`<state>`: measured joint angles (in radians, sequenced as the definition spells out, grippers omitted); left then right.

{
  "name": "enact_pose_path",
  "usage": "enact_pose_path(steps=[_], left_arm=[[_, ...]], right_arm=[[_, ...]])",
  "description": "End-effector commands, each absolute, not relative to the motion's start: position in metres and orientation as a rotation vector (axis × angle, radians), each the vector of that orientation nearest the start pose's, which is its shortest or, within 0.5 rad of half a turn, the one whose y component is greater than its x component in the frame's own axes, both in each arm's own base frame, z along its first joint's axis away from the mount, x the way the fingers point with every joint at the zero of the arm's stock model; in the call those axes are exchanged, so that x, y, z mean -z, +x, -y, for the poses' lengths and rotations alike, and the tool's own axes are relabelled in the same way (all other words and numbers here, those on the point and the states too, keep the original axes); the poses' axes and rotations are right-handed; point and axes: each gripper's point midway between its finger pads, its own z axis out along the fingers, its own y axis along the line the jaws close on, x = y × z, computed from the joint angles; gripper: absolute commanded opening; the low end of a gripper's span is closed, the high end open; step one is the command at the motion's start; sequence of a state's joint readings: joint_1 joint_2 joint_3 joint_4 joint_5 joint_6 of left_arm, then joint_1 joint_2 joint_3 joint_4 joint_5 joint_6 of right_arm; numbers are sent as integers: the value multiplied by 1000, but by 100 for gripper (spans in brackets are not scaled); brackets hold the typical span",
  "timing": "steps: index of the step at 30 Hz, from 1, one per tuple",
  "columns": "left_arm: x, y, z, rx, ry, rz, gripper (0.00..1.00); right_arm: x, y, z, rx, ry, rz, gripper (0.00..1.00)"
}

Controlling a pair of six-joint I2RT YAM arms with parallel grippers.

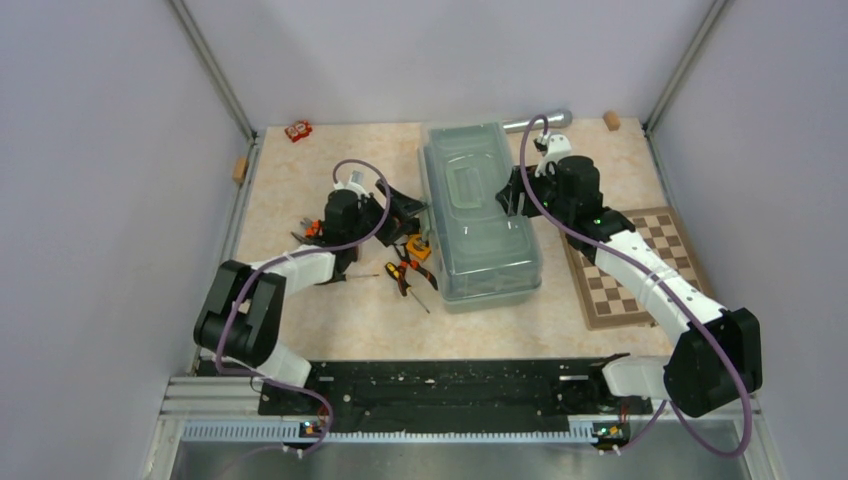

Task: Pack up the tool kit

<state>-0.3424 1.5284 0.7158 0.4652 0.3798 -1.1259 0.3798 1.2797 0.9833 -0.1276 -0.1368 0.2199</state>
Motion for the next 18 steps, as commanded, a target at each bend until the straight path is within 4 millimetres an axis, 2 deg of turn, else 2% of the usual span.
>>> enact_pose_path(steps=[1,12,18], left_arm=[[-183,378,256,1451,-443,-1972,97],[-190,374,266,1584,-432,-1939,93],[-176,373,267,1579,-454,-1982,93]], right_arm=[[-122,293,-188,-566,-402,-2391,66],[-122,292,-190,-580,-402,-2386,66],[-123,292,-191,-590,-401,-2382,65]])
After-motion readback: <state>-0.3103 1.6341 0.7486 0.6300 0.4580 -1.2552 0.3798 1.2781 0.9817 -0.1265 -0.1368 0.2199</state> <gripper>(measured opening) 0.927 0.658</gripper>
